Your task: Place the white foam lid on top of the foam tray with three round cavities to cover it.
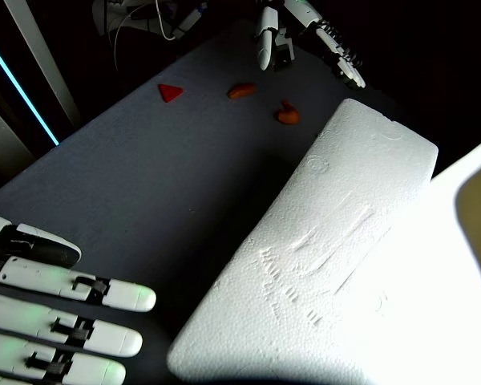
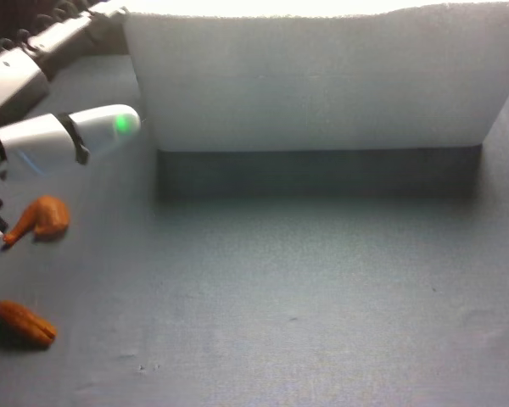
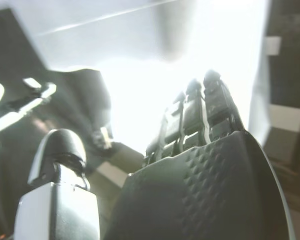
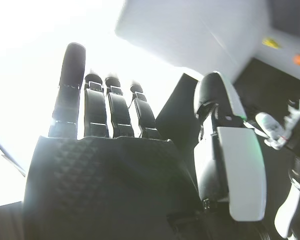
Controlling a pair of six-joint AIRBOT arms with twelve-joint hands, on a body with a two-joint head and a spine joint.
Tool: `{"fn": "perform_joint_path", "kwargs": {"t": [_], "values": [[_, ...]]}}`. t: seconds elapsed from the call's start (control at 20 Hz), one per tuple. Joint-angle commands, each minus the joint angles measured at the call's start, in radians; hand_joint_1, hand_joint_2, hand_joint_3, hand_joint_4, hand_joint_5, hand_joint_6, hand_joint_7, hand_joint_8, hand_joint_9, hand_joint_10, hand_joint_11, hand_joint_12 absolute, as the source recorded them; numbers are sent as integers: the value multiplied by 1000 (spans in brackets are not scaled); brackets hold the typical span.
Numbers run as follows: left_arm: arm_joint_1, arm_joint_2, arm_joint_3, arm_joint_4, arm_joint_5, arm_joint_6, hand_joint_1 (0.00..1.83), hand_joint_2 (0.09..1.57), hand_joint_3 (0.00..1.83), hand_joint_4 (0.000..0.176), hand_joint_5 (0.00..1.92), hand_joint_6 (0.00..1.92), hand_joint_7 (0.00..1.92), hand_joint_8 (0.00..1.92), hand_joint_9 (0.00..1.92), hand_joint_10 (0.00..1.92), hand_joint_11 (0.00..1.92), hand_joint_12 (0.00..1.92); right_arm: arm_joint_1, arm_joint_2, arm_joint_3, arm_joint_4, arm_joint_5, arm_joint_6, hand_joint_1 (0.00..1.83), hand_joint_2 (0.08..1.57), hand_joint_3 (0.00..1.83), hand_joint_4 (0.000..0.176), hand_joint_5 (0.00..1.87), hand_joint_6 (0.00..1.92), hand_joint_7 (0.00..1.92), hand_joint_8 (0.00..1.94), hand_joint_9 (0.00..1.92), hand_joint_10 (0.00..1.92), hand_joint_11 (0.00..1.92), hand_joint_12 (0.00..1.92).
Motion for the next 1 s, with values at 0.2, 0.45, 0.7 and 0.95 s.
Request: {"fn": "perform_joint_path", "kwargs": {"t": [0.2, 0.45, 0.7, 0.95], "values": [[-21, -11, -19, 94, -92, -52, 254, 1278, 6, 27, 0, 0, 0, 0, 0, 0, 0, 0, -7, -27, 1, -166, 97, 170, 337, 1398, 0, 0, 0, 0, 0, 0, 0, 3, 0, 1023], [-42, -37, -27, 194, -47, -101, 212, 1288, 6, 70, 0, 0, 0, 0, 0, 0, 0, 0, -7, -77, 12, -326, 48, 319, 284, 1401, 4, 0, 0, 0, 0, 0, 0, 0, 0, 0], [-48, -63, -18, 245, 3, -126, 250, 1303, 7, 62, 0, 0, 0, 0, 0, 0, 0, 0, -8, -143, 43, -396, -2, 391, 320, 1345, 20, 0, 0, 0, 0, 0, 0, 0, 11, 189], [-48, -82, -9, 266, 16, -147, 263, 1306, 6, 53, 0, 0, 0, 0, 0, 0, 0, 0, -30, -168, 52, -407, -6, 414, 276, 1338, 3, 0, 0, 0, 0, 0, 0, 0, 0, 1180]]}}
